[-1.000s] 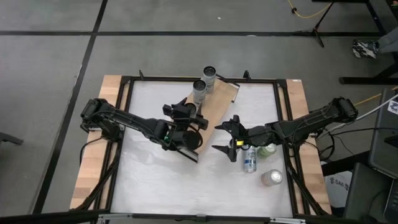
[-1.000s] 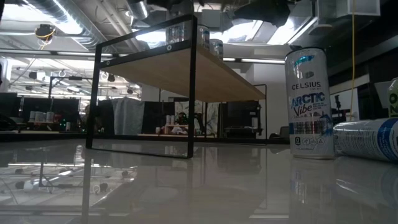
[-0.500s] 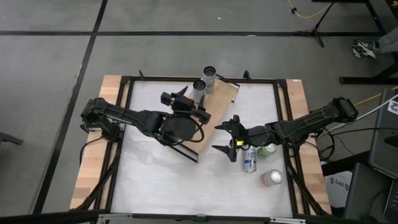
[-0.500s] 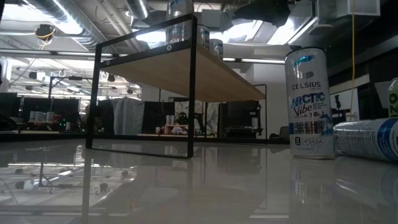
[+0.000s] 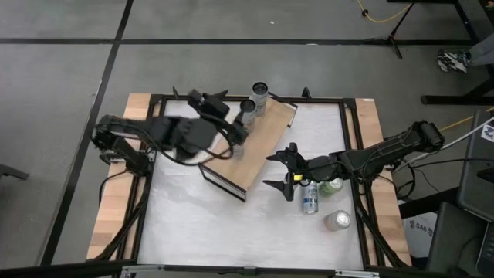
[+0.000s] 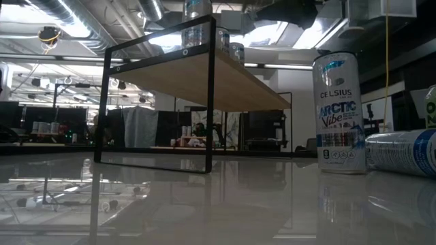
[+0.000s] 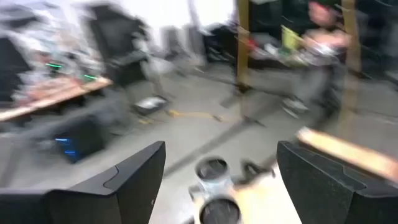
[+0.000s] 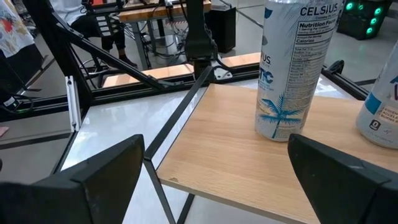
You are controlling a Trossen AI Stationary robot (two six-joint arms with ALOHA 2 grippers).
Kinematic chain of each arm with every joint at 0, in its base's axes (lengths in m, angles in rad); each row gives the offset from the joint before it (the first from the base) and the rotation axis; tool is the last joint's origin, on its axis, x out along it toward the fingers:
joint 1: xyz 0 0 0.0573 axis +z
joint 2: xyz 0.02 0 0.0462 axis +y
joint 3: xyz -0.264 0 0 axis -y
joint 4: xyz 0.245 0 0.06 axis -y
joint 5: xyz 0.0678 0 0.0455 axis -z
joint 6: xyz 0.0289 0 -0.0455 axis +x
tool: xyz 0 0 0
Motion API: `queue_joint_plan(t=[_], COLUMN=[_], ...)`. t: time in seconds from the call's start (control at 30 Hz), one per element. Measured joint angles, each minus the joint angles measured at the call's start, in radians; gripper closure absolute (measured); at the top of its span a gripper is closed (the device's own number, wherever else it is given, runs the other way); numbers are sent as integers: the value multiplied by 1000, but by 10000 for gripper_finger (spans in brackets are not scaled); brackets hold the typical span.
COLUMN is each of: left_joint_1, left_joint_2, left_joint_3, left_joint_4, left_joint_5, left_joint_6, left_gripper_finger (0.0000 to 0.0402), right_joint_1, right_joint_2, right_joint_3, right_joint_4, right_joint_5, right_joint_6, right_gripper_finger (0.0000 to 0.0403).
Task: Place canned beverage on shelf
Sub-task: Adjust the soda cans on the shelf
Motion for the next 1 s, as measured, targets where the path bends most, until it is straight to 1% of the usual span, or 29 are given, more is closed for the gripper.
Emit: queue_joint_plan(t=[0.1,0.27,0.33,0.4,0.47,0.6,0.67,0.83,1.0], left_joint_1=[38,89,94,95,95,95,95,95,95], left_joint_2=[-64,-143,-153,-157,-164,-173,-173,-173,-173], left_joint_3=[0,-19,-39,-70,-110,-226,-289,-445,-560], left_joint_4=[-205,-538,-637,-714,-750,-729,-702,-542,-350], left_joint_5=[139,299,336,340,340,343,364,393,395], left_joint_6=[-115,-300,-368,-426,-465,-490,-489,-469,-413], left_gripper_finger=[102,102,102,102,102,102,102,102,102], right_joint_1=[0,0,0,-1,-1,-12,-27,-77,-122], right_joint_2=[0,26,54,81,107,154,175,202,203], right_joint_3=[0,0,1,1,1,0,0,0,0], right_joint_4=[2,73,135,177,212,256,280,289,292], right_joint_5=[0,0,-1,-1,-2,-2,-8,-11,-80], right_joint_6=[0,0,-1,-5,-18,-30,-29,-26,-26], right_gripper_finger=[17,17,17,17,17,17,17,17,17])
